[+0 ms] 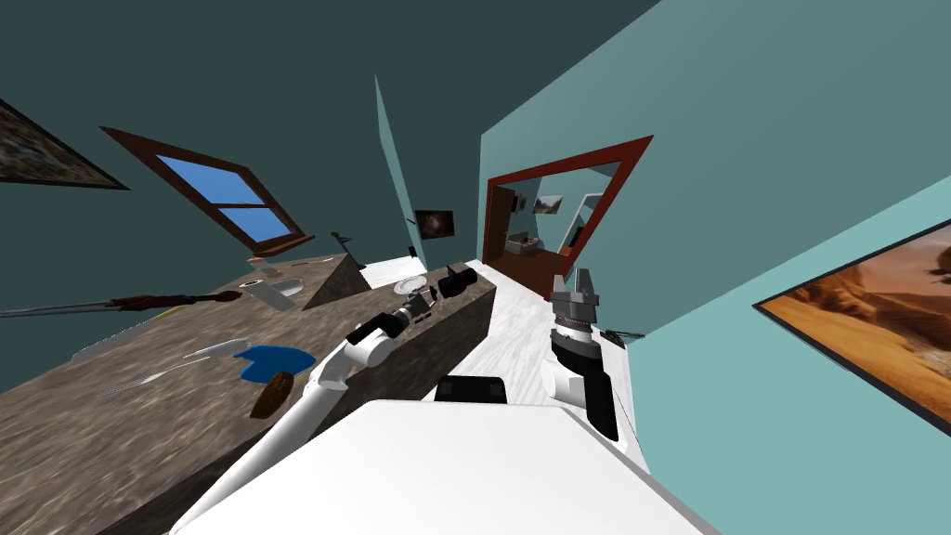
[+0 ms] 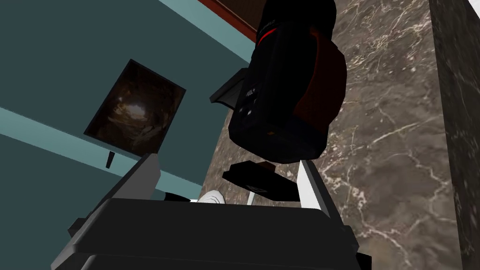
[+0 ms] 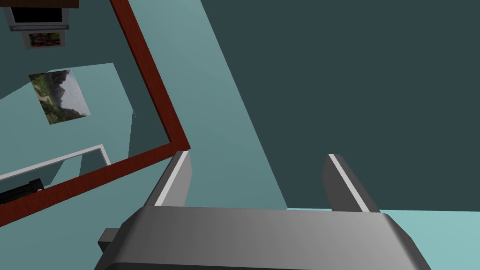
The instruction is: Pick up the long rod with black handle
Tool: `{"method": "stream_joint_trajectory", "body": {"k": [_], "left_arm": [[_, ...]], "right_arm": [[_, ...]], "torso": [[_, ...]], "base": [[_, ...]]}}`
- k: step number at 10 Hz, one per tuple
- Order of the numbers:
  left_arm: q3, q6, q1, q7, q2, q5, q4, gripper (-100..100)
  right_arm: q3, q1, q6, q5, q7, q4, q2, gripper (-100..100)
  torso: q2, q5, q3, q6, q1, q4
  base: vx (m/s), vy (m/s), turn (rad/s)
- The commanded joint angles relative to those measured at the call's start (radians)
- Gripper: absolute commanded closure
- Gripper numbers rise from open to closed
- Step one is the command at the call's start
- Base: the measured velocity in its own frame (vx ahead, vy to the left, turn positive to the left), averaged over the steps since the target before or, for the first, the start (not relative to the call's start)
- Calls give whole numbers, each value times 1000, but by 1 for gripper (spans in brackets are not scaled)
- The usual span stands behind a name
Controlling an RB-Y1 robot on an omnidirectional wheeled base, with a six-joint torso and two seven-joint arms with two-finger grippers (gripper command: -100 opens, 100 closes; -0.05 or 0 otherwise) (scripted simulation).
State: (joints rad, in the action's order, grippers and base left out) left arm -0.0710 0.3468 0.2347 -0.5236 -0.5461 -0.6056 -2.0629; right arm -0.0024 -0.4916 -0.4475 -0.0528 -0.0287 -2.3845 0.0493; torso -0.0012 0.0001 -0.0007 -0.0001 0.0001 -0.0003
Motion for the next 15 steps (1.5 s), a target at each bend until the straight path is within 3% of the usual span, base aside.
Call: {"method": "stream_joint_trajectory", "body": {"k": [1, 2, 3, 4, 6, 9, 11, 12, 15], "left_arm": [[-4, 50, 1, -19, -18, -21, 7, -100], [-6, 82, -14, -54, -47, -59, 23, -100], [-6, 112, -14, -54, -47, -59, 23, -100], [-8, 135, -29, -89, -77, -96, 41, -100], [-8, 175, -29, -89, -77, -96, 41, -100], [-13, 265, -60, -158, -135, -170, 78, -100], [-13, 299, -60, -158, -135, -170, 78, -100], [-15, 336, -76, -191, -163, -205, 97, -100], [-17, 413, -91, -224, -191, -240, 117, -100]], "right_arm": [[0, 0, 0, 0, 0, 0, 0, 0], [0, 0, 0, 0, 0, 0, 0, 0], [0, 0, 0, 0, 0, 0, 0, 0], [0, 0, 0, 0, 0, 0, 0, 0], [0, 0, 0, 0, 0, 0, 0, 0], [0, 0, 0, 0, 0, 0, 0, 0], [0, 0, 0, 0, 0, 0, 0, 0], [0, 0, 0, 0, 0, 0, 0, 0], [0, 0, 0, 0, 0, 0, 0, 0]], "torso": [[0, 0, 0, 0, 0, 0], [0, 0, 0, 0, 0, 0], [0, 0, 0, 0, 0, 0], [0, 0, 0, 0, 0, 0], [0, 0, 0, 0, 0, 0], [1, 0, 0, 0, 0, 0], [0, 0, 0, 0, 0, 0], [1, 0, 0, -1, 0, 0], [0, 0, 0, 0, 0, 0]], "base": [[13, 5, -34], [15, 3, -64], [12, 3, -40], [16, 2, -72], [10, 3, -14], [11, 1, -56], [10, 4, -14], [8, 1, -63], [12, 5, -44]]}}
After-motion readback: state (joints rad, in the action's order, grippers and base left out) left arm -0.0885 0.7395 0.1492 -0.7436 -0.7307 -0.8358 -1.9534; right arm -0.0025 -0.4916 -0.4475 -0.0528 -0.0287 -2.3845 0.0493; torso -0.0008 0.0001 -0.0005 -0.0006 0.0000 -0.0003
